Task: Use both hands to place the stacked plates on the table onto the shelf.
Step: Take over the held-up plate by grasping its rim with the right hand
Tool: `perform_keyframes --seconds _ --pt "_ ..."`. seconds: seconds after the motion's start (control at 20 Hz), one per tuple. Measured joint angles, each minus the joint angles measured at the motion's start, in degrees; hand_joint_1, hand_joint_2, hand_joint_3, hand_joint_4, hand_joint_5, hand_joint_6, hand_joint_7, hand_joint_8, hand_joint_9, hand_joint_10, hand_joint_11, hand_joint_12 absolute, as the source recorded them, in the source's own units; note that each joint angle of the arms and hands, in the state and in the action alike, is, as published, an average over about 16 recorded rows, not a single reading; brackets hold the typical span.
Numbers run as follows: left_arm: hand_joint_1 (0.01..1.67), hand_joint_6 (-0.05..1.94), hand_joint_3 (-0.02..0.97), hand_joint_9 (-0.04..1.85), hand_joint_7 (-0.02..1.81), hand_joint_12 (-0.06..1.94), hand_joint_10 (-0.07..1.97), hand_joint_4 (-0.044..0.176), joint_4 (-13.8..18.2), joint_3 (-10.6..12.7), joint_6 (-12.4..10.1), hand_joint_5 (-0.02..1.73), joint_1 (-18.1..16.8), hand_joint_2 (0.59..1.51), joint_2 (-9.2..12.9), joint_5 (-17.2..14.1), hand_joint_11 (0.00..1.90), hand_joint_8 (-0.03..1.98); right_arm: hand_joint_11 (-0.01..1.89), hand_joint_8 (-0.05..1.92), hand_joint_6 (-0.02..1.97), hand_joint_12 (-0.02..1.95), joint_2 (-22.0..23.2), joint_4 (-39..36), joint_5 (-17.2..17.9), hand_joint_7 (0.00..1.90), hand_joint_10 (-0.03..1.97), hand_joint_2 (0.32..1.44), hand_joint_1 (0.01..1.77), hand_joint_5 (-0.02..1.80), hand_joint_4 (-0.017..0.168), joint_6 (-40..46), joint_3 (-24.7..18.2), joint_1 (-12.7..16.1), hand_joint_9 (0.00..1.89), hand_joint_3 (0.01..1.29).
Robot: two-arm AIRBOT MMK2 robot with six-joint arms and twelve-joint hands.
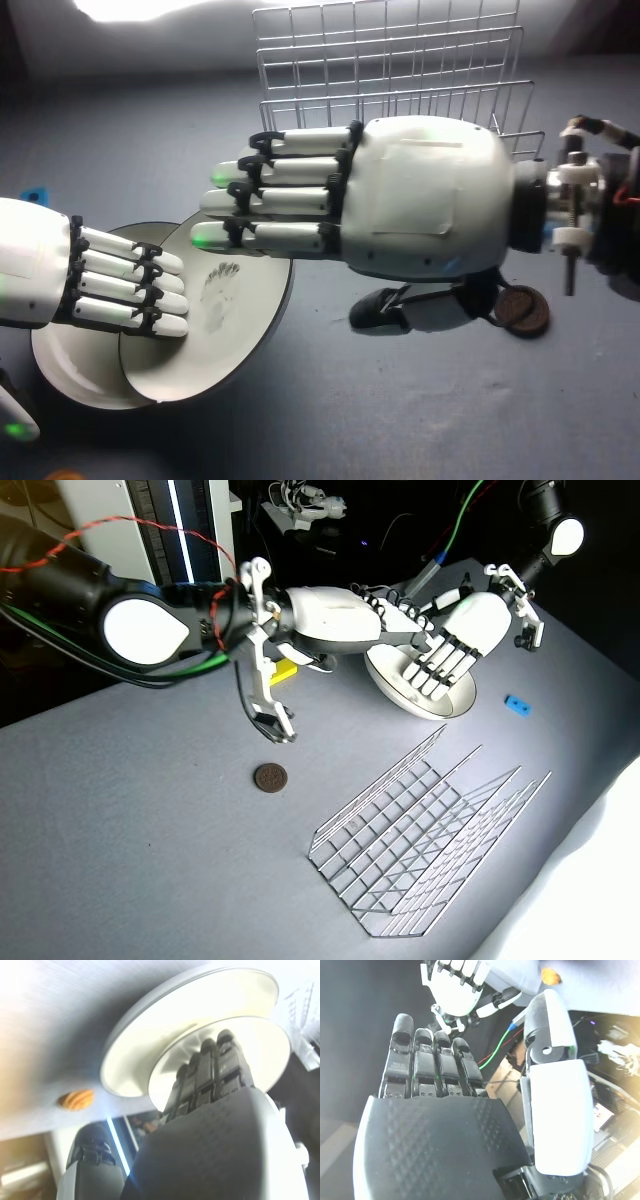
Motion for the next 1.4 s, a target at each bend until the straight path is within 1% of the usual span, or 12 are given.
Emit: perform_keyframes --seconds 0.15,0.3,0.5,0.7,0.9,1.1,1.25,1.4 --pt "0.02 -0.03 0.019 0.02 -0.01 0.01 0.01 -0.006 0.07 -1.04 -0.16 -0.01 -0.65 1.072 -0.02 0.76 0.01 -0.02 0.02 0.01 0.02 0.50 -3.04 1.01 -0.99 0.05 0.00 1.08 0.86 0.02 0.005 -2.08 2.35 -0.28 0.06 0.01" --pt "0.02 -0.03 0.020 0.02 -0.01 0.01 0.01 -0.006 0.19 -1.43 -0.28 -0.01 -1.01 1.071 -0.02 1.19 0.01 -0.02 0.02 0.01 0.02 0.55 -6.19 1.41 -1.87 0.07 0.00 1.08 0.85 0.03 0.005 -3.51 5.01 -0.56 0.07 0.01" --pt "0.02 -0.03 0.020 0.02 -0.01 0.01 0.01 -0.006 0.27 -1.46 -0.43 -0.01 -1.10 1.070 -0.02 1.30 0.01 -0.02 0.02 0.01 0.02 0.72 -10.45 1.58 -2.80 0.14 0.02 1.09 0.83 0.09 0.005 -5.14 8.73 -0.94 0.14 0.01" --pt "0.02 -0.03 0.020 0.02 -0.01 0.01 0.01 -0.006 0.30 -1.44 -0.55 -0.01 -1.12 1.071 -0.03 1.33 0.01 -0.02 0.06 0.02 0.03 0.93 -14.48 2.40 -3.30 0.29 0.06 1.10 0.82 0.22 0.005 -6.94 12.00 -1.37 0.28 0.01" --pt "0.02 -0.03 0.020 0.02 -0.01 0.01 0.01 -0.006 0.27 -1.41 -0.63 -0.01 -1.14 1.074 -0.03 1.37 0.01 -0.02 0.20 0.02 0.08 1.09 -17.71 3.38 -2.76 0.51 0.09 1.10 0.86 0.42 0.004 -7.98 14.77 -1.63 0.50 0.01" --pt "0.02 -0.03 0.019 0.02 -0.01 0.01 0.01 -0.006 0.22 -1.33 -0.67 -0.01 -1.28 1.074 -0.04 1.40 0.01 -0.02 0.41 0.09 0.24 1.19 -19.83 4.39 -1.56 0.73 0.10 1.08 0.90 0.61 0.003 -8.66 16.60 -1.74 0.76 0.01" --pt "0.02 -0.03 0.020 0.02 -0.01 0.01 0.01 -0.005 0.16 -1.09 -0.91 -0.01 -1.78 1.073 -0.09 1.39 0.01 -0.02 0.57 0.18 0.38 1.19 -20.70 5.11 -0.50 0.87 0.09 1.06 0.94 0.73 0.003 -8.98 17.32 -1.81 0.94 0.01" --pt "0.02 -0.02 0.020 0.02 0.00 0.01 0.01 -0.003 0.22 -0.49 -1.51 -0.01 -2.84 1.071 -0.02 1.43 0.01 -0.02 0.73 0.28 0.54 1.14 -21.04 5.59 0.57 0.96 0.07 1.04 0.98 0.81 0.002 -9.20 17.75 -1.84 1.08 0.01"
